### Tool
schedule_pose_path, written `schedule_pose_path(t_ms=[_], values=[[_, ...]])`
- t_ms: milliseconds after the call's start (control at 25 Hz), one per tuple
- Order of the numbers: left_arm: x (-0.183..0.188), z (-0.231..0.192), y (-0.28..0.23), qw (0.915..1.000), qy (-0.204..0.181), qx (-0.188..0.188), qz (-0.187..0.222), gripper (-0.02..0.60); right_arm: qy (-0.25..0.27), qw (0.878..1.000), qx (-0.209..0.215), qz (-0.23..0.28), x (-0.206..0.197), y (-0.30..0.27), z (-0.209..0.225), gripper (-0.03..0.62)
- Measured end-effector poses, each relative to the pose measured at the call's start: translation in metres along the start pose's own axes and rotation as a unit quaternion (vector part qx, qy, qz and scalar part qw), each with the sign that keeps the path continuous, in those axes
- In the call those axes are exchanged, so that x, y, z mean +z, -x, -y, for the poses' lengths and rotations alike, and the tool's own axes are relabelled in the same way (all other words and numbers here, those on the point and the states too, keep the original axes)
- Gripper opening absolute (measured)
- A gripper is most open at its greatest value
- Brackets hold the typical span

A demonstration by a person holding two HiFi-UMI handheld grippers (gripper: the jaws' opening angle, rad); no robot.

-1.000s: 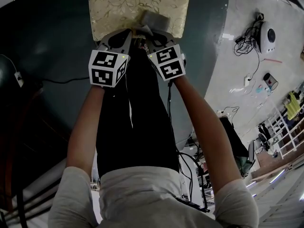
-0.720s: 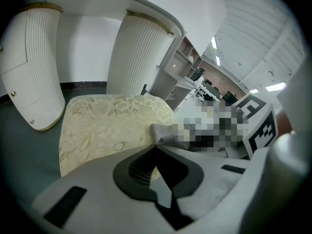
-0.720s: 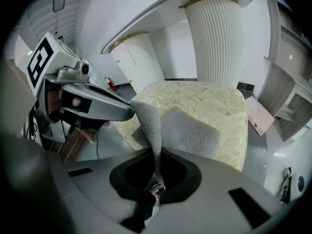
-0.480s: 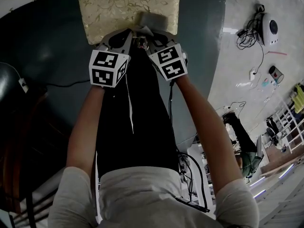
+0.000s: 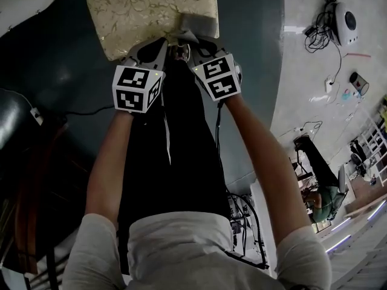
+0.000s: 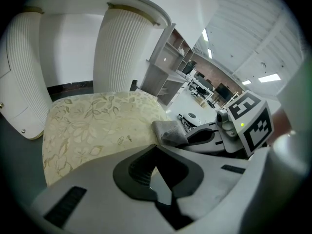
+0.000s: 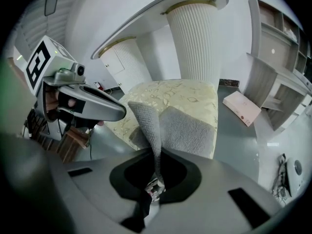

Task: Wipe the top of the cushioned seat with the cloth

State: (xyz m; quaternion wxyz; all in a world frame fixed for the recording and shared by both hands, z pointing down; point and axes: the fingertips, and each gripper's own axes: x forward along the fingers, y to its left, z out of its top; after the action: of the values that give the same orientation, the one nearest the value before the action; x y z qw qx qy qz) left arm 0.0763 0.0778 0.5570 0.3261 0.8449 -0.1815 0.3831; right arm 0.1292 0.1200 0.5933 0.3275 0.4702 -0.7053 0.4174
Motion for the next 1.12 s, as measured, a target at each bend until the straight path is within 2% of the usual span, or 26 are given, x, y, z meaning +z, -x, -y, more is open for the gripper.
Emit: schedule_pose_path(t_ms=[240, 360, 520, 1120], values=[[0.003, -0.001, -0.005, 1.0000, -0.001, 0.001, -0.001, 0.014, 0.024, 0.999, 0.014, 0.018, 0.003, 0.001, 0.001, 0.020], [0.007, -0.005, -0.004, 1.0000, 0.002, 0.003, -0.001, 0.014, 0.016, 0.999, 0.025, 0.027, 0.008, 0.003, 0.004, 0.020], [0.017, -0.016, -0.003, 0.9999, 0.008, 0.014, 0.006, 0.014, 0.008, 0.999, 0.036, 0.040, 0.027, 0.001, 0.017, 0.020], [0.037, -0.040, 0.009, 0.9974, 0.051, 0.042, 0.030, 0.014, 0.054, 0.998, 0.021, 0.038, 0.107, -0.024, 0.067, 0.020]])
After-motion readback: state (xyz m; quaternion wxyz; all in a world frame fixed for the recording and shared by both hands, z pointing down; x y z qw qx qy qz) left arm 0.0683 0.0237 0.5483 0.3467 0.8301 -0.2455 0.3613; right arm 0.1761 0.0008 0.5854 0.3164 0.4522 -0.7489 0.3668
